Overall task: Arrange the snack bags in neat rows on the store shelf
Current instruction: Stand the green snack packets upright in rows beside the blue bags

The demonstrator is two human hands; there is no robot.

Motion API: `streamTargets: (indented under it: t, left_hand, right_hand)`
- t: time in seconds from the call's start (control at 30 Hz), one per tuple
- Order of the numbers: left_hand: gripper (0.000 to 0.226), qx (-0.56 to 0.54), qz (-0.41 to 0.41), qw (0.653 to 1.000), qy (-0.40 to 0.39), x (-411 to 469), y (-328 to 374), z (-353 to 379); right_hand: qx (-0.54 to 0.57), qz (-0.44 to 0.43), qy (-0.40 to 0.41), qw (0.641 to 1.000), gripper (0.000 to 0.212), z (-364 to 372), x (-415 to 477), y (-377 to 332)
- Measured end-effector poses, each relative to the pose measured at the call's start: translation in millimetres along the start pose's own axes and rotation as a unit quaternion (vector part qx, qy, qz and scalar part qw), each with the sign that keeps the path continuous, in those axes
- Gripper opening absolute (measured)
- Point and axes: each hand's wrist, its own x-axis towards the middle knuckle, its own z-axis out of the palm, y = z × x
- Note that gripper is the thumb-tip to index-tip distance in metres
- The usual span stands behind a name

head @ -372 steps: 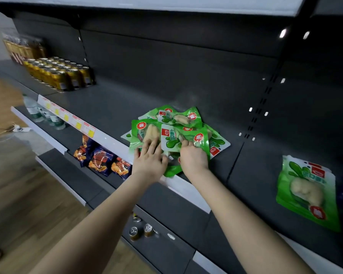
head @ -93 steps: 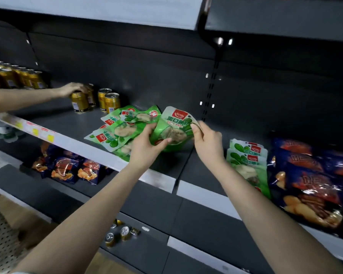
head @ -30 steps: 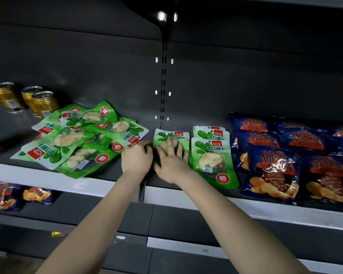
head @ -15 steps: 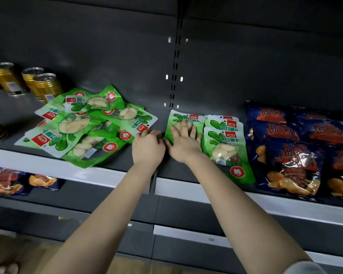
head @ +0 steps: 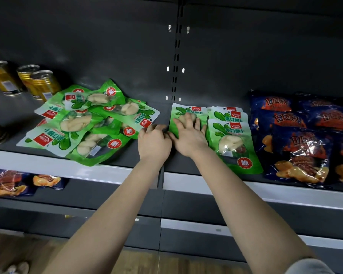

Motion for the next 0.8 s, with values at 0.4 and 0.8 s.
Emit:
streamTargets:
  t: [0.4, 0.8]
  left_hand:
    - [0.040, -0.034, 0.006, 0.999, 0.017, 1.1, 0.2, 1.8]
    - [0.042, -0.056, -0.006, 0.994, 0.089, 24.4, -28.0, -81.6]
  right_hand:
    - [0.032, -0.051, 0.132, 0.989, 0.044, -2.3, -4.2, -1.0]
    - [0.090, -0.188, 0.136, 0.968, 0.037, -37.8, 12.8, -63.9]
